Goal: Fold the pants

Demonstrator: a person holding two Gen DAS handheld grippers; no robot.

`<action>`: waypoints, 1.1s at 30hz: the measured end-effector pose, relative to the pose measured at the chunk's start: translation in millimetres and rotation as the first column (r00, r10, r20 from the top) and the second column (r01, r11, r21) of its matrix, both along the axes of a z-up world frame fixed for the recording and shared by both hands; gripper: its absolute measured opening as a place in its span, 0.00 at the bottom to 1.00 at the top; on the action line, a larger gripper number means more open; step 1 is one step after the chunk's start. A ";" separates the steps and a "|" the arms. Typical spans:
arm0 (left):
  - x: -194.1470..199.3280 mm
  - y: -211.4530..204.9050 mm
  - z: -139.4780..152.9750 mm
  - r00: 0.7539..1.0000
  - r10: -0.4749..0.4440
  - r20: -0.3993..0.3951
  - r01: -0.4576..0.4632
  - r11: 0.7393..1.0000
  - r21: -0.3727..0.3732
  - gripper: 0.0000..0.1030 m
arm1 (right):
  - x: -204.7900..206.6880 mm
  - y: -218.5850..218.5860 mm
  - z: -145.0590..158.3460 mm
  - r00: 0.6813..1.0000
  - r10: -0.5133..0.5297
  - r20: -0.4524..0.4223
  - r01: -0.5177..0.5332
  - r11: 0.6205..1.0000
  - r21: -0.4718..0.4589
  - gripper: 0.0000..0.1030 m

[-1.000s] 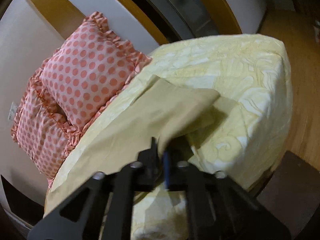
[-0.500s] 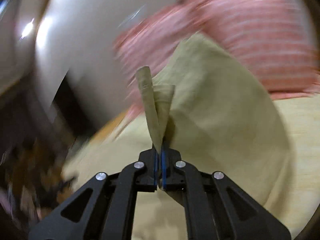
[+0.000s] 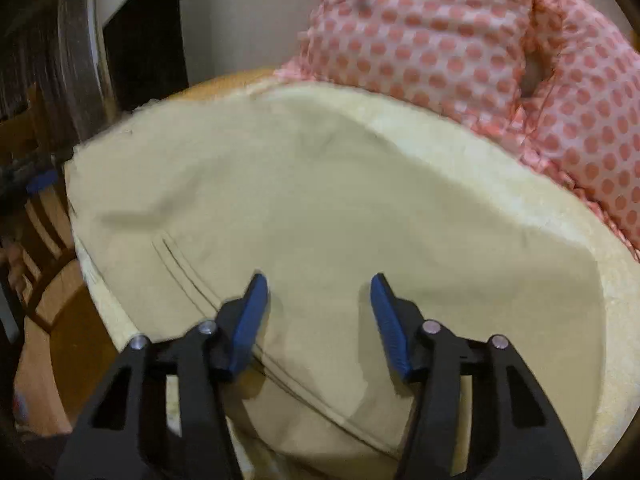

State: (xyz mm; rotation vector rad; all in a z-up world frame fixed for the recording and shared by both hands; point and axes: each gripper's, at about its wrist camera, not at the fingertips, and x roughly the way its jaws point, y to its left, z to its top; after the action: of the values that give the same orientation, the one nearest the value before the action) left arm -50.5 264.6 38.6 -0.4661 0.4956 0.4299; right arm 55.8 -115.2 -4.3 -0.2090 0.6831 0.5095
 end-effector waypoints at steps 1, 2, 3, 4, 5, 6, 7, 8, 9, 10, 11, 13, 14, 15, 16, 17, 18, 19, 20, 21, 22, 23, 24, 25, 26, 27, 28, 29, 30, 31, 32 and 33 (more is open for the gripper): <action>2.8 11.3 0.1 1.000 0.019 0.005 -0.019 1.000 -0.020 0.70 | 0.2 -1.1 0.2 1.000 0.003 -0.018 -0.003 1.000 0.006 0.56; 5.2 18.3 0.5 0.999 0.033 0.001 -0.033 0.999 -0.024 0.70 | 0.9 -6.3 1.0 1.000 -0.002 -0.026 0.002 1.000 0.019 0.61; 9.5 26.3 0.9 0.999 0.042 0.000 -0.042 0.999 -0.030 0.70 | 0.7 -11.9 0.4 1.000 -0.007 -0.030 0.008 0.999 0.039 0.65; 13.4 32.2 0.7 0.999 0.043 -0.005 -0.043 0.998 -0.035 0.70 | 1.8 -14.4 -0.5 0.999 -0.012 -0.044 0.015 0.998 0.062 0.66; 17.3 36.7 0.7 0.999 0.048 -0.013 -0.049 0.998 -0.038 0.69 | 1.4 -14.9 -1.1 0.998 -0.013 -0.055 0.018 0.997 0.079 0.66; 20.7 40.2 0.5 0.998 0.055 -0.021 -0.056 0.998 -0.037 0.69 | 1.4 -20.1 -0.7 0.998 -0.013 -0.059 0.019 0.995 0.096 0.67; 24.8 45.0 -1.3 0.997 0.062 -0.035 -0.063 0.997 -0.041 0.69 | 2.6 -16.0 -0.3 0.998 -0.011 -0.058 0.016 0.995 0.094 0.69; 27.9 49.3 -5.3 0.997 0.058 -0.048 -0.061 0.996 -0.069 0.69 | 0.8 -11.9 0.3 0.998 -0.009 -0.055 0.014 0.996 0.090 0.71; 28.2 50.4 -8.1 0.997 0.052 -0.050 -0.057 0.994 -0.089 0.69 | -3.3 -7.9 -0.1 0.999 -0.007 -0.052 0.012 0.996 0.087 0.72; 27.1 46.9 -8.1 0.998 0.050 -0.041 -0.053 0.995 -0.080 0.69 | -0.9 -5.4 -1.1 0.999 -0.003 -0.051 0.007 0.996 0.087 0.75; 27.4 43.2 -8.2 0.998 0.036 -0.042 -0.040 0.996 -0.083 0.69 | -0.2 -1.9 -1.6 0.999 -0.001 -0.049 0.005 0.996 0.086 0.75; 27.0 33.4 -9.3 1.000 0.003 -0.026 -0.005 0.994 -0.111 0.69 | 8.0 1.1 -1.6 0.999 -0.002 -0.050 0.006 0.996 0.089 0.77; 27.6 29.6 -9.6 1.000 -0.016 -0.015 0.013 0.991 -0.131 0.69 | 9.9 1.6 -1.8 0.999 -0.001 -0.051 0.005 0.996 0.091 0.77; 28.4 25.8 -9.8 0.999 -0.035 -0.003 0.034 0.987 -0.155 0.69 | 9.0 1.8 -1.9 0.999 -0.001 -0.050 0.006 0.996 0.093 0.78; 30.5 23.0 -10.7 0.998 -0.060 0.021 0.063 0.978 -0.200 0.69 | 9.8 2.6 -1.7 0.999 -0.001 -0.049 0.006 0.996 0.094 0.78; 32.6 22.4 -11.2 0.997 -0.065 0.040 0.073 0.970 -0.233 0.69 | 9.1 2.8 -2.0 0.999 -0.001 -0.048 0.005 0.995 0.095 0.79; 34.2 23.1 -12.0 0.996 -0.065 0.063 0.080 0.959 -0.270 0.69 | 8.5 3.1 -2.4 0.999 -0.001 -0.046 0.005 0.995 0.095 0.79; 34.8 26.8 -14.2 0.994 -0.051 0.092 0.078 0.944 -0.321 0.69 | 7.8 3.3 -2.5 0.999 -0.002 -0.045 0.006 0.995 0.097 0.79; 34.1 31.6 -16.2 0.993 -0.030 0.116 0.070 0.928 -0.365 0.63 | 7.2 3.0 -2.4 0.999 -0.002 -0.046 0.006 0.995 0.100 0.79; 32.6 37.8 -19.4 0.990 -0.004 0.141 0.063 0.905 -0.420 0.52 | 6.8 2.7 -2.1 0.999 -0.001 -0.047 0.006 0.995 0.104 0.79; 31.3 42.2 -22.5 0.987 0.017 0.157 0.059 0.884 -0.463 0.47 | 6.7 1.8 -1.7 0.999 0.002 -0.048 0.003 0.994 0.108 0.79; 30.0 47.1 -26.4 0.984 0.039 0.171 0.054 0.859 -0.509 0.34 | 7.0 1.0 -1.3 0.999 0.005 -0.050 0.001 0.994 0.113 0.79; 29.3 50.7 -29.9 0.983 0.058 0.176 0.048 0.837 -0.545 0.22 | 6.8 -0.1 -0.8 0.999 0.009 -0.052 -0.003 0.993 0.119 0.79; 30.0 54.2 -31.3 0.983 0.069 0.169 0.040 0.823 -0.567 0.17 | 6.3 -2.7 0.3 0.998 0.016 -0.054 -0.009 0.992 0.130 0.79; 31.2 54.8 -29.1 0.986 0.069 0.154 0.030 0.826 -0.562 0.13 | 6.5 -4.0 1.1 0.998 0.019 -0.055 -0.011 0.990 0.137 0.79; 33.9 52.4 -22.6 0.989 0.058 0.134 0.023 0.844 -0.536 0.11 | 6.1 -6.7 2.4 0.998 0.021 -0.054 -0.013 0.989 0.148 0.79; 36.7 48.0 -15.1 0.992 0.048 0.118 0.018 0.865 -0.501 0.11 | 5.0 -12.2 4.9 0.999 0.020 -0.049 -0.012 0.986 0.165 0.79; 40.3 40.3 -3.0 0.994 0.031 0.107 0.021 0.893 -0.450 0.10 | 3.5 -19.8 8.2 0.999 0.016 -0.041 -0.008 0.982 0.188 0.79; 42.8 32.1 7.3 0.994 0.013 0.104 0.030 0.913 -0.407 0.09 | 2.2 -25.8 10.8 0.999 0.010 -0.035 -0.003 0.979 0.203 0.79; 48.2 17.7 25.8 0.993 -0.024 0.112 0.062 0.937 -0.344 0.09 | -0.1 -37.8 15.7 1.000 -0.005 -0.021 0.010 0.973 0.229 0.79; 53.8 3.1 42.4 0.991 -0.061 0.123 0.095 0.952 -0.291 0.07 | -1.9 -47.8 19.6 1.000 -0.019 -0.010 0.021 0.968 0.250 0.79; 59.6 -14.5 59.3 0.985 -0.105 0.135 0.134 0.964 -0.230 0.06 | -4.5 -63.8 25.0 0.999 -0.048 0.005 0.044 0.959 0.281 0.79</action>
State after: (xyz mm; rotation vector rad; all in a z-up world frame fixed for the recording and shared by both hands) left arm 9.1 250.1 97.9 -0.6867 0.4561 0.2237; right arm 51.3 -179.0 20.7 0.0706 0.5952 0.5538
